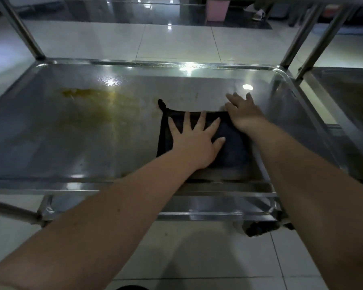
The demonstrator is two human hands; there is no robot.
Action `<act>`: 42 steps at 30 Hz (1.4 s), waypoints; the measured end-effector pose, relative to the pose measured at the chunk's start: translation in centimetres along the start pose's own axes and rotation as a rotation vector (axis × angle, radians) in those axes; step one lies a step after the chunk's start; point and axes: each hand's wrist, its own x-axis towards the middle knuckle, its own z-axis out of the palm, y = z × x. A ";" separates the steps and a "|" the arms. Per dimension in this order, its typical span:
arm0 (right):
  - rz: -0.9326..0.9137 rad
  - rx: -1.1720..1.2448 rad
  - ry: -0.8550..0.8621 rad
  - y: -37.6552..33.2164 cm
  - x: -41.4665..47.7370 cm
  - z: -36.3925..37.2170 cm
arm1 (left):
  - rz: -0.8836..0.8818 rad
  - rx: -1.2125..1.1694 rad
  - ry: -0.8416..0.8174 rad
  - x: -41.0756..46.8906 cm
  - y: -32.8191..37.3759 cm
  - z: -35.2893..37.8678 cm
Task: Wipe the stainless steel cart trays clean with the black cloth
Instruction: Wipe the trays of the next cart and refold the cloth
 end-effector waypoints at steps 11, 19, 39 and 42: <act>-0.069 -0.348 0.060 1.8 1.3 2.2 | -0.079 0.040 -0.002 10.8 -5.0 -1.4; -0.055 -0.340 0.081 1.8 1.2 2.3 | -0.087 0.043 -0.021 12.6 -6.4 -2.2; -0.104 -0.273 0.002 -8.1 0.8 5.0 | -0.105 0.083 -0.028 0.2 -15.6 -1.8; -0.101 -0.256 0.008 -10.0 1.7 6.9 | -0.099 0.090 -0.010 0.6 -15.8 -1.5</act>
